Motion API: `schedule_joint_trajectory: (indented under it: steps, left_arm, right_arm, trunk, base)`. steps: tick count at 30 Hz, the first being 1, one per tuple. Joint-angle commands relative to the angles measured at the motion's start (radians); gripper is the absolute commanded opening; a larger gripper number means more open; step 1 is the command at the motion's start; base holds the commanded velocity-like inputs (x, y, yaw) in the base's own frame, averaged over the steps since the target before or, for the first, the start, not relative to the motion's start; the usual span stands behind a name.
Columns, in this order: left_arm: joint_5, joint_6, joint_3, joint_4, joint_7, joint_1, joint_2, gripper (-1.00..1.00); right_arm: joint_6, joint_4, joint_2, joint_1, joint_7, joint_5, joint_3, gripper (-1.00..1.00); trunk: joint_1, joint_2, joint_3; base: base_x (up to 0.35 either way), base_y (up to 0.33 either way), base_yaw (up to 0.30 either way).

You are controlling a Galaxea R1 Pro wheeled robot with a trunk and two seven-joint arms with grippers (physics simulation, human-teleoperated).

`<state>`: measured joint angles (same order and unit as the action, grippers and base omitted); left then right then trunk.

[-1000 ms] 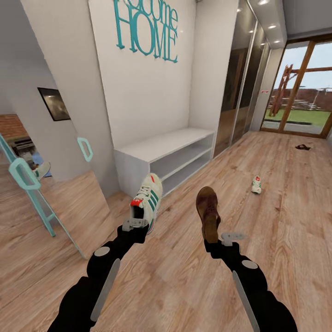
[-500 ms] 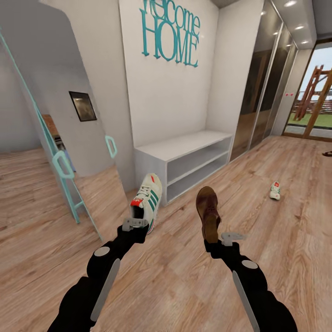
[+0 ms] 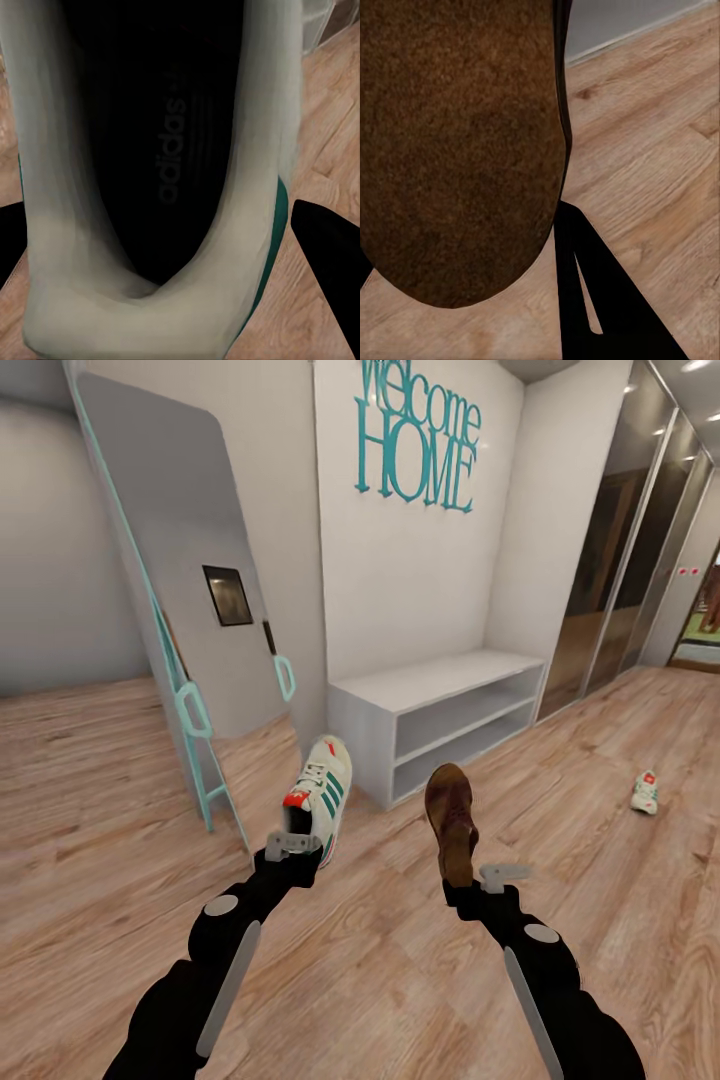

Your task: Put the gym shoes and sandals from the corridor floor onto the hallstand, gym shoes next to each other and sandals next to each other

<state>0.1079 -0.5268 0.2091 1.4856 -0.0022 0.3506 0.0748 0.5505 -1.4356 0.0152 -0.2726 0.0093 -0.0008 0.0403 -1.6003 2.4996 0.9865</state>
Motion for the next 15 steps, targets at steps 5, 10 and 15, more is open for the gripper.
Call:
schedule_joint_trajectory:
  steps: [5, 10, 15]
  left_arm:
    - [0.009, -0.005, -0.001, 0.001, 0.001, 0.001, 0.000, -1.00]
    - [0.009, -0.005, -0.001, 0.001, 0.001, 0.001, 0.000, -1.00]
    - [0.009, -0.005, -0.001, 0.001, 0.001, 0.001, 0.000, -1.00]
  right_arm:
    - [0.006, -0.002, 0.000, 0.000, 0.000, -0.004, 0.000, -1.00]
    - [0.006, -0.002, 0.000, 0.000, 0.000, -0.004, 0.000, -1.00]
    - [0.006, -0.002, 0.000, 0.000, 0.000, -0.004, 0.000, -1.00]
  trunk:
    - [0.000, 0.000, -0.005]
    - [0.000, 0.000, -0.010]
    - [0.000, 0.000, -0.015]
  base:
    - [-0.010, 0.000, 0.235]
    - [-0.001, 0.000, 0.235]
    - [0.000, 0.000, 0.240]
